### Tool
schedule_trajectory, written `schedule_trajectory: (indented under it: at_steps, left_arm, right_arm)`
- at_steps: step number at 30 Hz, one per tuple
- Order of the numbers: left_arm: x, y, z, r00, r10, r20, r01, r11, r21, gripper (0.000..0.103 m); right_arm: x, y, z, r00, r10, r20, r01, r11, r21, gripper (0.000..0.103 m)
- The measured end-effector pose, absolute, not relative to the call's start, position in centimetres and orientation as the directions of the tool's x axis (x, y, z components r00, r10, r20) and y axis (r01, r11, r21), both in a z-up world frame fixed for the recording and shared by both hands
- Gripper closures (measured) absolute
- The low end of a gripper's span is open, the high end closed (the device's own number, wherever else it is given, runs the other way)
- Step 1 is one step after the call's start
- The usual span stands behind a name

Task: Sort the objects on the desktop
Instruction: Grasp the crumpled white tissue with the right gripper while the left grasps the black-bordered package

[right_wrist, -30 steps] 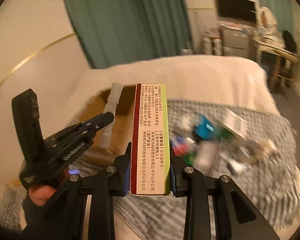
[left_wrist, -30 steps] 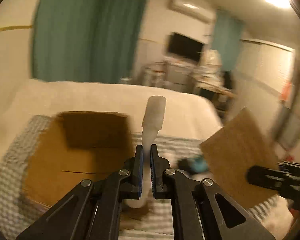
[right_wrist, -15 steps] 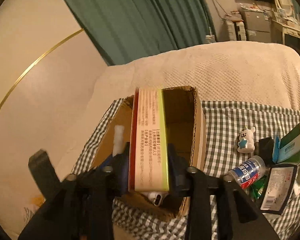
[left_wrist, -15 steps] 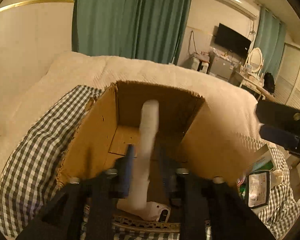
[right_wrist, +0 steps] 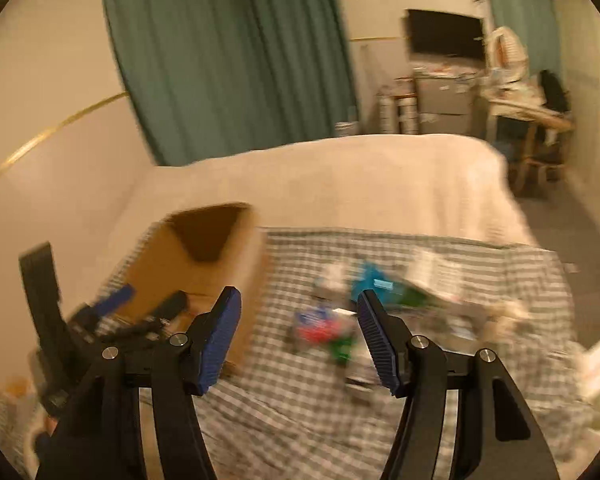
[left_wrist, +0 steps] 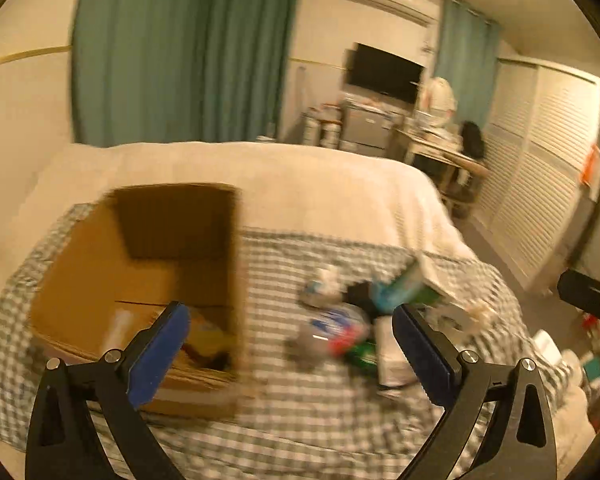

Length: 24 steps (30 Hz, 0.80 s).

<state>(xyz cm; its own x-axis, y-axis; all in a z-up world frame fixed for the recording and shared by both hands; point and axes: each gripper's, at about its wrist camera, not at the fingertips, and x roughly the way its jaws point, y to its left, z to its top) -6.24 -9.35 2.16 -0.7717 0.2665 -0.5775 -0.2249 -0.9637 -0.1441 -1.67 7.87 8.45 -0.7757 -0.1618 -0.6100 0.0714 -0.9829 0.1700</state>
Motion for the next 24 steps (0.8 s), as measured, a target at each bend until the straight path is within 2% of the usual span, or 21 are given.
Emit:
schedule_trajectory:
  at_steps: [3, 9, 17, 19, 21, 23, 24]
  left_arm:
    - [-5.7, -5.3, 0.4, -0.724, 0.318, -0.612, -0.277, -0.947, -0.164, 0.000]
    - [-5.5, 0.1, -5.1, -0.659, 0.331, -0.676, -0.307, -0.938, -0.160, 0.000]
    - [-7.0, 4.8, -9.9, -0.658, 0.307, -0.687, -0.314, -0.942, -0.120, 0.000]
    - [-7.7, 5.7, -10.7, -0.658, 0.303, -0.690, -0.314, -0.942, -0.114, 0.000]
    - [-8.4, 6.5, -11.4, -0.665, 0.284, -0.691, -0.311, -0.946, -0.090, 0.000]
    - [-9.0, 7.1, -12.1, -0.676, 0.263, -0.688, -0.315, -0.948, -0.052, 0.006]
    - [-9.3, 7.2, -12.4, -0.677, 0.261, -0.688, -0.321, -0.946, -0.042, 0.020]
  right_arm:
    - [0.8, 12.1, 7.4, -0.775, -0.090, -0.626, 0.001, -0.990, 0.141, 0.043]
    - [2.5, 18.5, 2.7, -0.752, -0.002, -0.659, -0.087, -0.991, 0.103, 0.043]
    - [-2.4, 22.5, -3.7, -0.718, -0.006, -0.696, -0.069, -0.994, 0.079, 0.043]
    - [-3.9, 23.0, -5.0, -0.710, -0.017, -0.704, -0.053, -0.996, 0.077, 0.041]
    - [-5.5, 23.3, -6.3, -0.703, -0.032, -0.710, -0.045, -0.995, 0.089, 0.035]
    - [-6.9, 23.6, -7.6, -0.697, -0.043, -0.716, -0.051, -0.993, 0.108, 0.035]
    - [-7.4, 23.7, -8.1, -0.691, -0.047, -0.721, -0.051, -0.992, 0.113, 0.035]
